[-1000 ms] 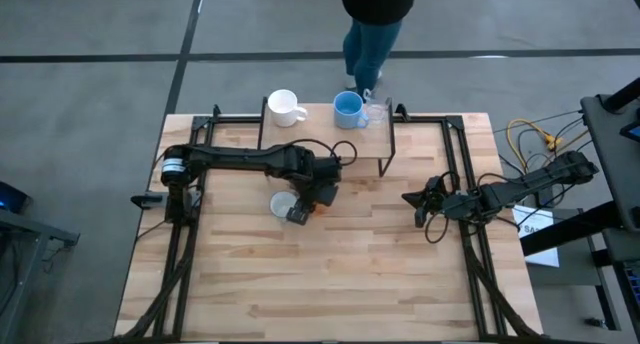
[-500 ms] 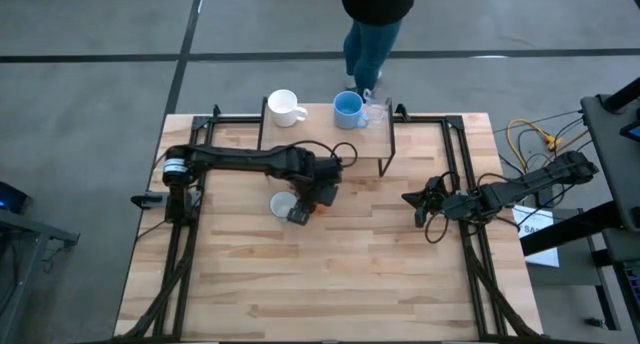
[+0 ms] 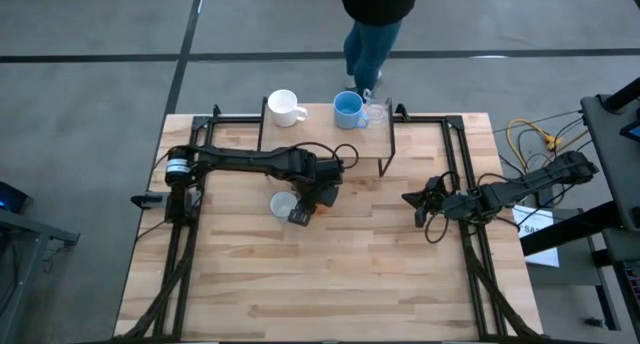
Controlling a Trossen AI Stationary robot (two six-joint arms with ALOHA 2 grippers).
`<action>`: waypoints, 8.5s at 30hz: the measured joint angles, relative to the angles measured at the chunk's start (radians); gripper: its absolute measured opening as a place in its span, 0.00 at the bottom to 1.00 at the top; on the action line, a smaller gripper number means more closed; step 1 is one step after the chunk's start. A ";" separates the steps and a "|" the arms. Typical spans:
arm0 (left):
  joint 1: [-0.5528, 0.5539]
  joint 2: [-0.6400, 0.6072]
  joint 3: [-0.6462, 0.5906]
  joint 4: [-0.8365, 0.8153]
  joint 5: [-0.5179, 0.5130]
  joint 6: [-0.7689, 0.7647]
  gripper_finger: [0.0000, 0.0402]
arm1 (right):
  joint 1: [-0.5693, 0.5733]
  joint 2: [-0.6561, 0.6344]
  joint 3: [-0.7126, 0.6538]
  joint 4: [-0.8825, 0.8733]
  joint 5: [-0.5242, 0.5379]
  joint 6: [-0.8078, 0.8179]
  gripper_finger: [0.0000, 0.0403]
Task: Stack small to large cups/mugs on shelf
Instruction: Put the orange mug on the shelf
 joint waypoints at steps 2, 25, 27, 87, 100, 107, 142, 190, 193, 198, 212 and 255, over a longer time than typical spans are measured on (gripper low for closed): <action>0.000 0.000 0.000 0.000 0.000 0.000 0.32 | 0.000 0.000 0.000 0.000 0.000 0.000 0.02; 0.001 0.000 0.000 -0.019 0.048 0.020 0.14 | 0.000 0.000 0.000 0.000 -0.016 0.001 0.02; 0.001 0.000 0.000 -0.018 0.041 0.020 0.15 | 0.000 0.000 0.000 0.000 -0.023 0.001 0.02; 0.002 0.000 -0.052 0.035 -0.023 -0.033 0.01 | 0.000 0.000 0.000 0.000 -0.023 -0.006 0.02; 0.001 0.000 -0.044 0.043 -0.073 -0.054 0.00 | 0.000 0.000 0.000 0.000 -0.023 -0.007 0.02; -0.001 -0.003 -0.021 0.034 -0.071 -0.079 0.00 | 0.000 0.000 0.000 0.000 -0.020 -0.011 0.02; -0.004 -0.003 -0.015 0.035 0.024 -0.111 0.00 | 0.000 0.000 0.000 0.000 -0.020 -0.015 0.02; -0.015 -0.002 -0.056 0.087 0.055 -0.137 0.00 | 0.000 0.000 0.000 0.000 -0.024 -0.011 0.02; -0.015 -0.002 -0.056 0.088 0.055 -0.135 0.02 | 0.000 0.000 0.000 0.000 -0.024 -0.010 0.02; -0.015 -0.002 -0.056 0.088 0.055 -0.137 0.11 | 0.000 0.000 0.000 0.000 -0.024 -0.010 0.02; -0.015 0.000 -0.062 0.088 0.037 -0.143 0.17 | 0.000 0.000 0.000 0.000 -0.024 -0.011 0.02; -0.023 0.000 -0.082 0.110 0.053 -0.179 0.18 | 0.000 0.000 0.000 0.000 -0.024 -0.015 0.02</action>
